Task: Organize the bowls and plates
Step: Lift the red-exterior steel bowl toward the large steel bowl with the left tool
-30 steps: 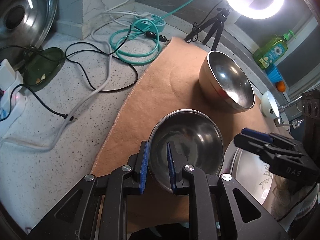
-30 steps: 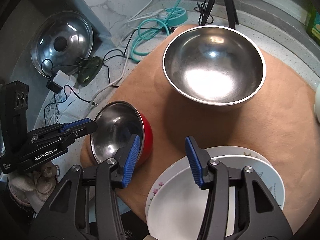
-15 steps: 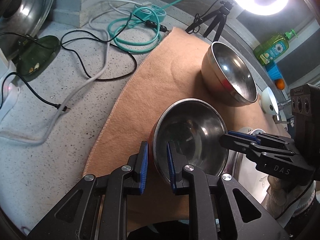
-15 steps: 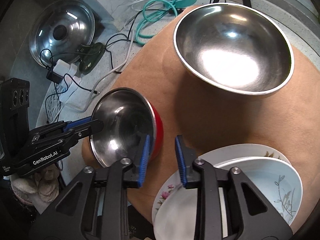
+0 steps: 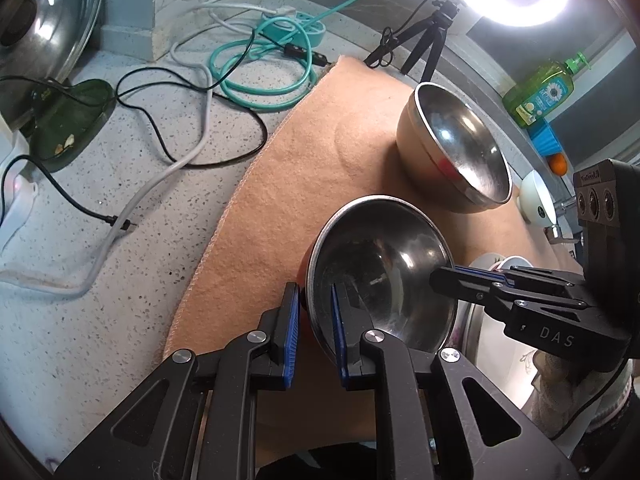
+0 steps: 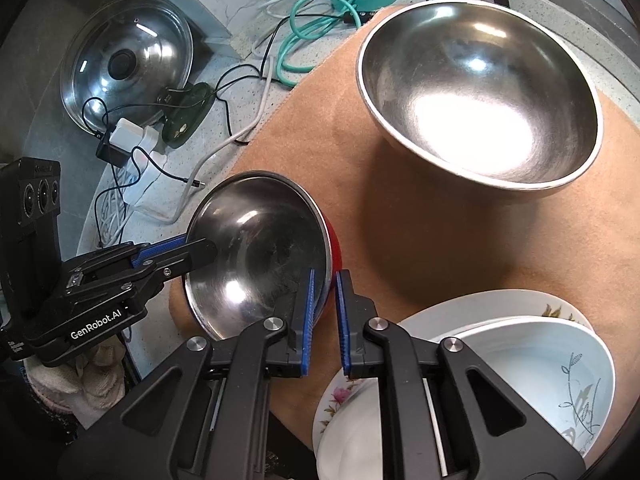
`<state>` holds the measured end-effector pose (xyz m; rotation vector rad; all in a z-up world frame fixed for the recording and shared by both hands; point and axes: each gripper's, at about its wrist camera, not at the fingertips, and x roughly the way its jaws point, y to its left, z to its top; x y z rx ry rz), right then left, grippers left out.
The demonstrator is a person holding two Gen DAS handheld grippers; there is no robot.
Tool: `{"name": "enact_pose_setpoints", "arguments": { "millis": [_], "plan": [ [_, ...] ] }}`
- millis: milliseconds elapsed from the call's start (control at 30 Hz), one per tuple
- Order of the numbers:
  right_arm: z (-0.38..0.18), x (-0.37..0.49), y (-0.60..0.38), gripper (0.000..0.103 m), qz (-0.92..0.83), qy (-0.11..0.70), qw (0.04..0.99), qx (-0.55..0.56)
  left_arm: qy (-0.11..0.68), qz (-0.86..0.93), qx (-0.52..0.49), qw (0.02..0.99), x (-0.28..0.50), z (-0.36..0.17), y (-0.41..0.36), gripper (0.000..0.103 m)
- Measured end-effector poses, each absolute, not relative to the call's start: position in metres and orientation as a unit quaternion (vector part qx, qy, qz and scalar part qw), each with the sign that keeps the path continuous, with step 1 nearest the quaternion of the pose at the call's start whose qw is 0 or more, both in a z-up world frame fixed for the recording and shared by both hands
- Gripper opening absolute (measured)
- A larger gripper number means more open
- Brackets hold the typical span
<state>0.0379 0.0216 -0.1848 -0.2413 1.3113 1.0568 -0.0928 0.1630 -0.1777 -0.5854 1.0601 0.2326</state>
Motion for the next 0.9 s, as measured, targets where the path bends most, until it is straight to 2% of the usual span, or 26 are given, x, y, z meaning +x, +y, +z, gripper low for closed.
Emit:
{"name": "enact_pose_setpoints", "arguments": {
  "millis": [600,900],
  "plan": [
    [-0.122,0.089,-0.018,0.01,0.446,0.539,0.713,-0.041,0.449,0.061,-0.231,0.861,-0.038,-0.122,0.15,0.014],
    [-0.125,0.093,-0.018,0.011,0.445,0.542,0.712,-0.028,0.453,0.065,-0.218,0.862,-0.024,-0.12,0.149,0.014]
  ]
}}
